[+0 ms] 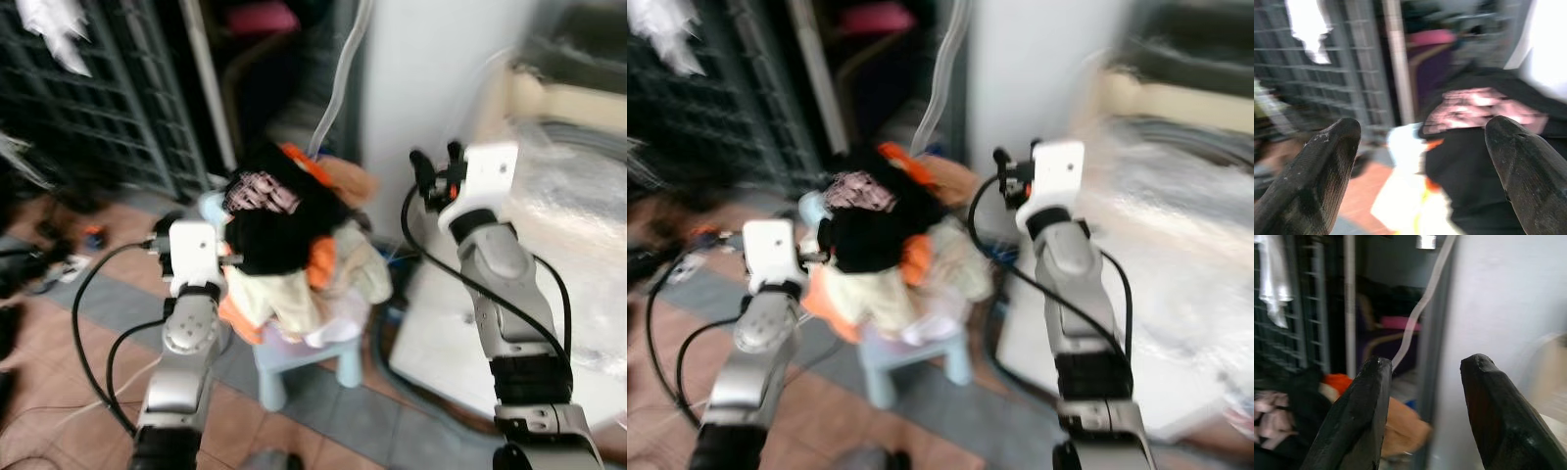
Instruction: Clothes washing
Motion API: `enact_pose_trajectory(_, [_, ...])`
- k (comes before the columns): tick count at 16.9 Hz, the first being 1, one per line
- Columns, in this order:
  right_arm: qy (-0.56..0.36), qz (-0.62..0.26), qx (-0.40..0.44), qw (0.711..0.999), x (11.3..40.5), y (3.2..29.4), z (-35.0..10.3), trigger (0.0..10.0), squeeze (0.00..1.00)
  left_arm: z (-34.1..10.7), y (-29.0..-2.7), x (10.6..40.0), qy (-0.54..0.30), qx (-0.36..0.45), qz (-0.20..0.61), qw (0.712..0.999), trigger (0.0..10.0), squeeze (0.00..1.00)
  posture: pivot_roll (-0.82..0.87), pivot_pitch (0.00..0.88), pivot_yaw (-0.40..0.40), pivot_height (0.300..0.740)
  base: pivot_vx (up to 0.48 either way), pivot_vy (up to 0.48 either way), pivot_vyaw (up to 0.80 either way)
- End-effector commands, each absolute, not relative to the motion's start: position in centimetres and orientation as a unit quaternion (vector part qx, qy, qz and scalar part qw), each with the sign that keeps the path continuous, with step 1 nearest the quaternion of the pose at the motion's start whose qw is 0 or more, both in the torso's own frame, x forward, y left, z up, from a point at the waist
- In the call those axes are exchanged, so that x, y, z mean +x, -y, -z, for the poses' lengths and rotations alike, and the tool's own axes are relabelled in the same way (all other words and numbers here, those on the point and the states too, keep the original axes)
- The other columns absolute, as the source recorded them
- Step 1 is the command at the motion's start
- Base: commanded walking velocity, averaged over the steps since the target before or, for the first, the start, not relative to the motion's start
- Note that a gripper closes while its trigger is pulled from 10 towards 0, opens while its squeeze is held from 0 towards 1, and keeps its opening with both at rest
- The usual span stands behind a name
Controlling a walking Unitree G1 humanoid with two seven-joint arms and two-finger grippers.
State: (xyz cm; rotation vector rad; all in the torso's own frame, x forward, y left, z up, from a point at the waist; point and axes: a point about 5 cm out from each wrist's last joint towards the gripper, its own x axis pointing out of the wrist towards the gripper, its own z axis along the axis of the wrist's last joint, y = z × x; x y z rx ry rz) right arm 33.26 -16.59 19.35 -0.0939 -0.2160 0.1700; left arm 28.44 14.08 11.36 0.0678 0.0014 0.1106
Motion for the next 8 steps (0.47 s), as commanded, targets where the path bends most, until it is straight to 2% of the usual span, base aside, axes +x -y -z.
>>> enact_pose_trajectory(1, [0.103,-0.083,-0.047,0.990,33.35,16.82,-19.32,10.0,0.00,-11.61,-13.81,28.43,0.004,0.036,-0.055,0.998,10.0,0.00,-0.03,0.000,0.084,0.740,0.000,0.000,0.77])
enact_pose_trajectory(3, [0.101,-0.086,-0.044,0.990,33.42,16.66,-19.30,10.0,0.00,-11.45,-14.28,28.33,-0.013,0.003,-0.069,0.998,10.0,0.00,-0.03,0.000,0.085,0.740,0.000,0.000,0.77])
enact_pose_trajectory(8, [0.091,-0.093,-0.044,0.990,33.01,15.84,-18.63,10.0,0.00,-12.39,-14.67,28.55,0.008,0.029,-0.067,0.997,10.0,0.00,-0.02,0.000,0.104,0.740,0.000,0.000,0.76])
